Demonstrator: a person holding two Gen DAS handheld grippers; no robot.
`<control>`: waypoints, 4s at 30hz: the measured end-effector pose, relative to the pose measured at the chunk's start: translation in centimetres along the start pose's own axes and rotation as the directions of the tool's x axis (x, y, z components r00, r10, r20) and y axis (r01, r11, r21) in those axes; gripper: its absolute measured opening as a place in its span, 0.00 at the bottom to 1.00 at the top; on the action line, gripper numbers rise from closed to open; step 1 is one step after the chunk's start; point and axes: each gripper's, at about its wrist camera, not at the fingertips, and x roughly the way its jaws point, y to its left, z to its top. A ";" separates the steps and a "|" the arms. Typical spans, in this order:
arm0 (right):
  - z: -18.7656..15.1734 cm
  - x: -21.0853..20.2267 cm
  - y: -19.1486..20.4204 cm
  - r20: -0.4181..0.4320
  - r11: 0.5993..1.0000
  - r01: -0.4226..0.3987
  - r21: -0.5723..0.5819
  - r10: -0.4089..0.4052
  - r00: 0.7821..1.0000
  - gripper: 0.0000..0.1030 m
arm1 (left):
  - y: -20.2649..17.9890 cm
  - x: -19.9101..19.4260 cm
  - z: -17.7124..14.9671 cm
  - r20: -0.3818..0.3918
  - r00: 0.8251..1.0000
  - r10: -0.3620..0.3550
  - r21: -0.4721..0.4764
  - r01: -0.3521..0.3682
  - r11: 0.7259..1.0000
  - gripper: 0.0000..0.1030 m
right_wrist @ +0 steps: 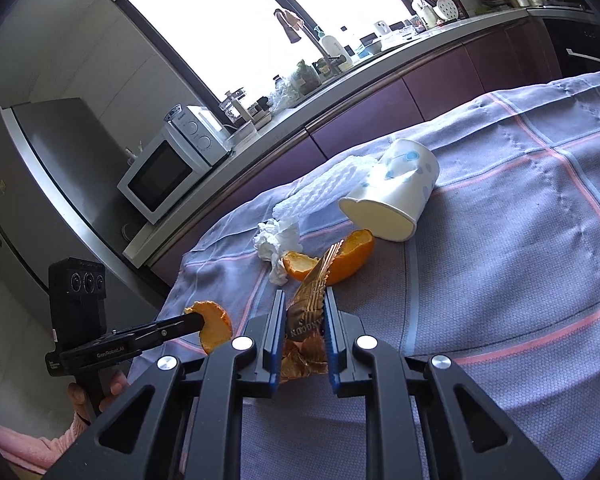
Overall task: Collect trash
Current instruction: 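Grasp an orange peel with the left tool while the right tool grasps the gold wrapper, then carry the orange peel and gold wrapper to the teal bin, then open both tools to drop the peel and wrapper into the bin, then move both tools back over the table toward the tissue and orange peel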
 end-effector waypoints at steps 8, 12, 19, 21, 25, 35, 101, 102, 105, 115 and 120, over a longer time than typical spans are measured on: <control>0.5 0.1 2.0 0.012 0.999 -0.030 -0.033 0.030 0.999 0.14 | 1.2 -3.6 -0.6 0.058 0.998 0.025 -0.011 -0.024 1.000 0.04; 0.9 0.2 3.2 0.022 0.997 -0.055 -0.049 0.056 0.998 0.14 | 1.8 -5.5 -0.7 0.092 0.995 0.035 -0.016 -0.033 0.999 0.04; 1.4 1.7 5.5 0.006 0.989 -0.124 -0.074 0.125 0.992 0.14 | 3.2 -8.9 -1.5 0.138 0.988 0.065 -0.037 -0.061 0.997 0.04; 1.5 2.5 6.5 -0.004 0.986 -0.142 -0.084 0.142 0.990 0.14 | 3.6 -9.8 -1.7 0.151 0.985 0.081 -0.041 -0.076 0.996 0.04; 1.7 3.9 8.3 -0.025 0.978 -0.183 -0.104 0.181 0.983 0.14 | 4.5 -11.8 -2.0 0.175 0.978 0.110 -0.050 -0.103 0.993 0.04; 1.7 7.8 13.1 -0.095 0.947 -0.284 -0.150 0.272 0.958 0.14 | 7.6 -16.8 -3.0 0.230 0.951 0.209 -0.111 -0.188 0.976 0.04; -6.6 34.1 33.1 -0.524 0.896 -0.377 -0.233 0.211 0.825 0.30 | 30.8 -21.6 -8.8 0.031 0.774 0.632 -0.457 -0.551 0.698 0.08; -6.7 34.1 33.0 -0.520 0.897 -0.375 -0.234 0.210 0.828 0.31 | 30.9 -21.4 -8.8 0.026 0.774 0.633 -0.456 -0.554 0.697 0.10; -6.7 33.6 32.4 -0.513 0.899 -0.371 -0.232 0.211 0.832 0.32 | 31.2 -20.8 -8.8 0.012 0.774 0.633 -0.457 -0.559 0.692 0.15; -6.2 30.1 31.0 -0.480 0.883 -0.398 -0.249 0.245 0.843 0.33 | 28.6 -21.2 -8.9 0.071 0.788 0.612 -0.432 -0.529 0.731 0.16; -5.2 25.8 29.9 -0.431 0.863 -0.411 -0.293 0.265 0.863 0.38 | 25.3 -22.1 -7.9 0.166 0.809 0.564 -0.388 -0.473 0.791 0.20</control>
